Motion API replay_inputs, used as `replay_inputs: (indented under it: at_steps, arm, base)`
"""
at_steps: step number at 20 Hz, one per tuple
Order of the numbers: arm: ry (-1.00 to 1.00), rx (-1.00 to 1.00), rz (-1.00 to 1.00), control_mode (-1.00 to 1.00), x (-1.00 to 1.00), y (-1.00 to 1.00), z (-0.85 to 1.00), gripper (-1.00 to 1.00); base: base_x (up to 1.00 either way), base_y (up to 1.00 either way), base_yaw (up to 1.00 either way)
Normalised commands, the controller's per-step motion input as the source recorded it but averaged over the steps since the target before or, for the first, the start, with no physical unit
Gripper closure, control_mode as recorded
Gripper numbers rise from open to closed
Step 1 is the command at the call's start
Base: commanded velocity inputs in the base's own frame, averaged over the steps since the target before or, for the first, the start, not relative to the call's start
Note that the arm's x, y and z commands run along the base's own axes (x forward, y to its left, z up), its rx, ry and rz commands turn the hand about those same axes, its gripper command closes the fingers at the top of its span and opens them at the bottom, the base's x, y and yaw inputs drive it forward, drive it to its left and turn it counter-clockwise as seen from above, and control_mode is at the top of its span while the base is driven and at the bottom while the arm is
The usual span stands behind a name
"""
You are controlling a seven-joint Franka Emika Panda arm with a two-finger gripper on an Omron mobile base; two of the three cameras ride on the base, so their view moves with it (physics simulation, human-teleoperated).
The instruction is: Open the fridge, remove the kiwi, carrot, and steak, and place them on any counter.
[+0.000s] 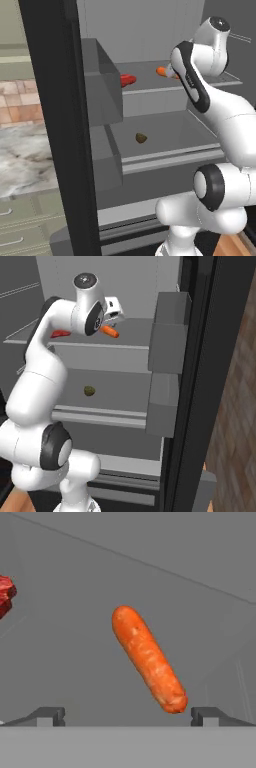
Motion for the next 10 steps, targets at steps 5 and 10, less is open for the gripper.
replay_inputs:
  at_steps: [5, 10]
  arm:
    - [0.02, 0.00, 0.04, -1.00, 0.64, -0.07, -0.09, -1.00]
    - [0.19, 0.00, 0.07, -1.00, 0.68, -0.11, -0.27, -1.00]
  base:
    - [0.00, 0.00, 0.00]
    - [0.00, 0.00, 0.00]
